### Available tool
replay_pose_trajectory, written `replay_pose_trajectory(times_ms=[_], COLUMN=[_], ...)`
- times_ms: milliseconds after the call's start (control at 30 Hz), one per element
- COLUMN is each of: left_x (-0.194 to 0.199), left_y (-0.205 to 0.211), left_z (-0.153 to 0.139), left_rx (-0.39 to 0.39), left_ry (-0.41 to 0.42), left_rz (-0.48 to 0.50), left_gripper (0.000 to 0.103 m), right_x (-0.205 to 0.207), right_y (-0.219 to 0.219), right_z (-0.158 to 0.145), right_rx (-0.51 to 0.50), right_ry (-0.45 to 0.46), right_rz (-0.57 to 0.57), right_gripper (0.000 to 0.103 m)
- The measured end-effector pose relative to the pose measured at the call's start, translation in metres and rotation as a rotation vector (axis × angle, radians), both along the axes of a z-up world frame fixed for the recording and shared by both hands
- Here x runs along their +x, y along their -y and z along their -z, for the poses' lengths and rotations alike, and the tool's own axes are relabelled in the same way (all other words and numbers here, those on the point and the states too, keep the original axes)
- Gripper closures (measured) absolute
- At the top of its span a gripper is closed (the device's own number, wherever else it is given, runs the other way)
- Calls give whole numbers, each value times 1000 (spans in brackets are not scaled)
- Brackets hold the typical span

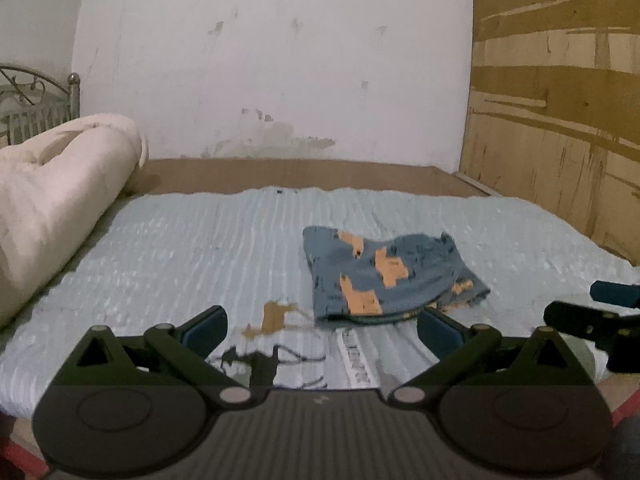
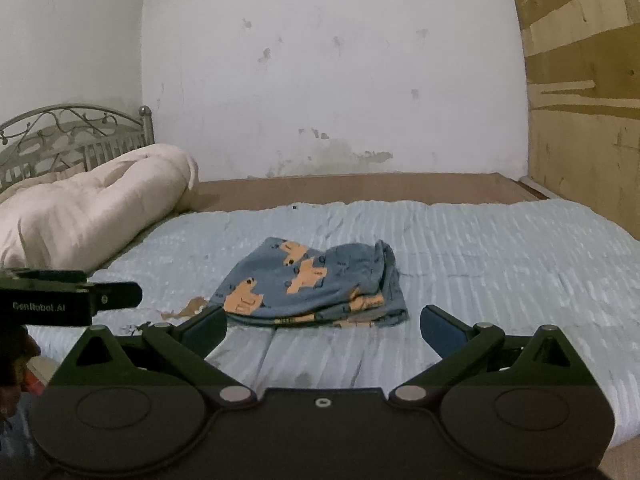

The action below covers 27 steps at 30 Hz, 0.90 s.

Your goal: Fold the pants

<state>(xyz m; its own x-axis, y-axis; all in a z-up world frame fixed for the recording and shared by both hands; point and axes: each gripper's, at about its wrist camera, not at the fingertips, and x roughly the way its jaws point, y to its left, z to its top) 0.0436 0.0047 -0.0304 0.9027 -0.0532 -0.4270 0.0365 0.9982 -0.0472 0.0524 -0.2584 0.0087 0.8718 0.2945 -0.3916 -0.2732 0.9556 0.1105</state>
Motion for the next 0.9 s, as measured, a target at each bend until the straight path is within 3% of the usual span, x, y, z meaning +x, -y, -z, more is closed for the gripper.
replay_pose_trajectory(times_ms=[900], left_x=[3], left_y=[0], left_z=[8], left_rx=[-29], left_ry=[-46], left_rz=[31], left_gripper=[0], right_x=[4], right_y=[3], right_z=[10], right_rx=[14], right_ry=[-42], right_rz=[5], right_gripper=[1])
